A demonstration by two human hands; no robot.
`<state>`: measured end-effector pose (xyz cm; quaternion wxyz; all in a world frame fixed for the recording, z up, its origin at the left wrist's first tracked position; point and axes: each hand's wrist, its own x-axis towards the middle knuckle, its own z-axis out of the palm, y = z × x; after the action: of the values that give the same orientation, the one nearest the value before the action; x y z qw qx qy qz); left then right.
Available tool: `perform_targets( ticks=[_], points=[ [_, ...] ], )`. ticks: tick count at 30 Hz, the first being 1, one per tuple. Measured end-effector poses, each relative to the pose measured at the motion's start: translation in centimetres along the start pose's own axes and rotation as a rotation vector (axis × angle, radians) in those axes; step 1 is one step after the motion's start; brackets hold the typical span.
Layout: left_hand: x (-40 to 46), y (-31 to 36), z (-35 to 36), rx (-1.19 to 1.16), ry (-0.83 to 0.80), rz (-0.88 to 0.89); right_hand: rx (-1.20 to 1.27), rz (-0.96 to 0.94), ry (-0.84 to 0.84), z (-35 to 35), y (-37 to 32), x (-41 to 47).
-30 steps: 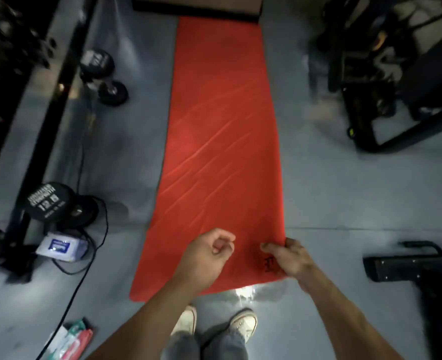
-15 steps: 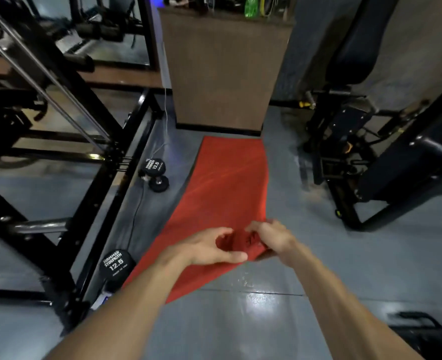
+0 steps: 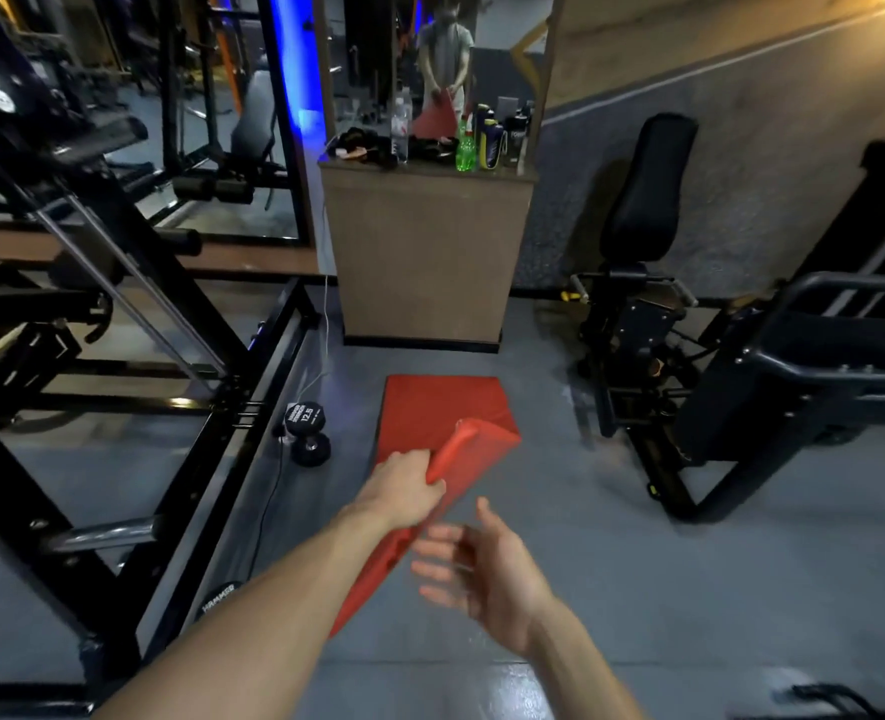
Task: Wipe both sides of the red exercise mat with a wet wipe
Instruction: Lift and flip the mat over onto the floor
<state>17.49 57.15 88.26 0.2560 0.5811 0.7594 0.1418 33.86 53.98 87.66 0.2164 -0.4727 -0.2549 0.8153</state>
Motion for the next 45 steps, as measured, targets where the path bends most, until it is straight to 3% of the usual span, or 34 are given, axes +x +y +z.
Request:
perform_targets(
  ticks=[6,13,15,18,22,26,31,34,36,39,45],
  points=[
    [1.1,4.9,-1.9,-0.226,0.047,-0.068,0.284,0.179,-0.080,2.1,7.3,0.8],
    [1.2,6.5,0.1,-0.534,0.118,-0.154,0.476,0.272,0.226,1.3,9.7,1.4],
    [1.6,7.7,0.5,-0.606,0.149,-0.162,0.646,0.254,0.269,0.9,8.6,1.3],
    [1.8,10.6,0.4,-0.664,0.174,-0.118,0.976,0.110,0.232,-0.7,6.1,0.9],
    [2.0,13.6,-2.3,-0.793,0.209,-0.063,1.146,-0.195,0.146,-3.2,-0.1,-0.2],
    [0.4,15.0,-7.5,-1.169,0.265,0.028,1.098,-0.435,-0.005,-4.1,-7.3,-2.7],
    [-1.8,12.1,-10.8,-1.623,0.348,0.248,0.720,-0.700,-0.129,-2.5,-16.5,-5.9],
    [-2.8,8.4,-8.1,-1.757,0.482,0.063,0.515,-0.717,-0.055,-1.2,-15.3,-5.1],
    [-3.8,5.5,-4.5,-1.748,0.566,-0.197,0.480,-0.600,0.025,-1.4,-11.3,-3.1],
    [-6.0,1.8,0.9,-1.684,0.613,-0.435,0.444,-0.368,0.083,-3.6,-4.9,-0.4],
    [-9.0,-1.4,8.0,-1.672,0.629,-0.678,0.373,-0.164,0.162,-7.6,2.8,1.1]
  ],
)
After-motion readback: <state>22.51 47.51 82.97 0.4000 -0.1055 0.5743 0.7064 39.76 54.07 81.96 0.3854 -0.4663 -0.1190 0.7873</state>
